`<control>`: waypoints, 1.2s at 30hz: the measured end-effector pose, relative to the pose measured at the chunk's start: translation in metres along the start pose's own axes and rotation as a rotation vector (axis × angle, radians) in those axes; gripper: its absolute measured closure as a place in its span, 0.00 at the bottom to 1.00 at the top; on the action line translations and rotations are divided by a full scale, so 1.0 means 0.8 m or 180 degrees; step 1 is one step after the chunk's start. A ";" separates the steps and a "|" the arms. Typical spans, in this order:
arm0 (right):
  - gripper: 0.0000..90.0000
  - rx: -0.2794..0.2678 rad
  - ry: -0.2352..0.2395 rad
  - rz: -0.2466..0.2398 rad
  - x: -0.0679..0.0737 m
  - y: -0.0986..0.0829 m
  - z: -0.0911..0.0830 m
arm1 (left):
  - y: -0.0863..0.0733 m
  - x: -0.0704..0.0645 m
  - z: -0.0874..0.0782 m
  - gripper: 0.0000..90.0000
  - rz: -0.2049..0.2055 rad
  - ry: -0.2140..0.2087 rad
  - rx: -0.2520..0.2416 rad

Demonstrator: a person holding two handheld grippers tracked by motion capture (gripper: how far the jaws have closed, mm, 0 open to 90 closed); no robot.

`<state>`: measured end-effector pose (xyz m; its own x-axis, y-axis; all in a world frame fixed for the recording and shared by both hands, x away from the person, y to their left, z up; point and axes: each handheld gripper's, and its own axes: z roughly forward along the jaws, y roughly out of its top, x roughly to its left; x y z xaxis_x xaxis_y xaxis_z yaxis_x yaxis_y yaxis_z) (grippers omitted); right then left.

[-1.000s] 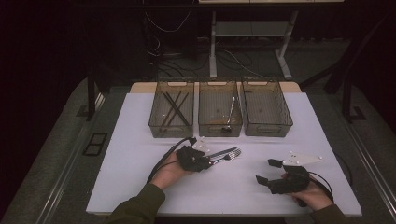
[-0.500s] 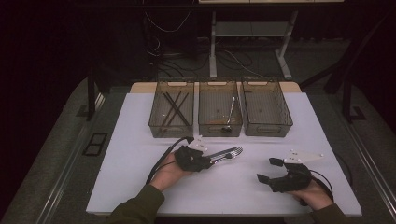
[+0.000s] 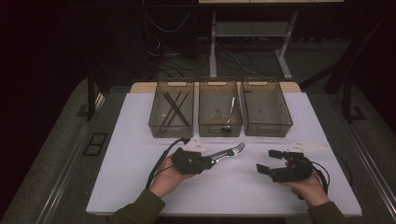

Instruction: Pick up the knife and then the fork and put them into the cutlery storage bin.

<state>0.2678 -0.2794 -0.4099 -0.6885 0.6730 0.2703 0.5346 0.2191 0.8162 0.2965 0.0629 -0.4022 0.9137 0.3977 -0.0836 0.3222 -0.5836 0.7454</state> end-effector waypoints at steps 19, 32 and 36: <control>0.39 -0.0187 0.0322 0.0286 0.008 0.047 0.065 | 0.008 -0.011 -0.008 0.85 0.0030 0.0099 -0.0191; 0.75 -0.0320 0.0537 0.0493 0.004 0.059 0.085 | 0.006 -0.006 -0.009 0.85 -0.0002 0.0284 -0.0231; 0.83 -0.0354 0.0564 0.0479 0.005 0.063 0.088 | 0.006 -0.003 -0.009 0.85 0.0026 0.0304 -0.0179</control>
<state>0.3267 -0.2156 -0.4035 -0.6856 0.5557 0.4703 0.5872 0.0401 0.8085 0.2938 0.0641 -0.3938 0.8876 0.4603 -0.0158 0.2979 -0.5476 0.7819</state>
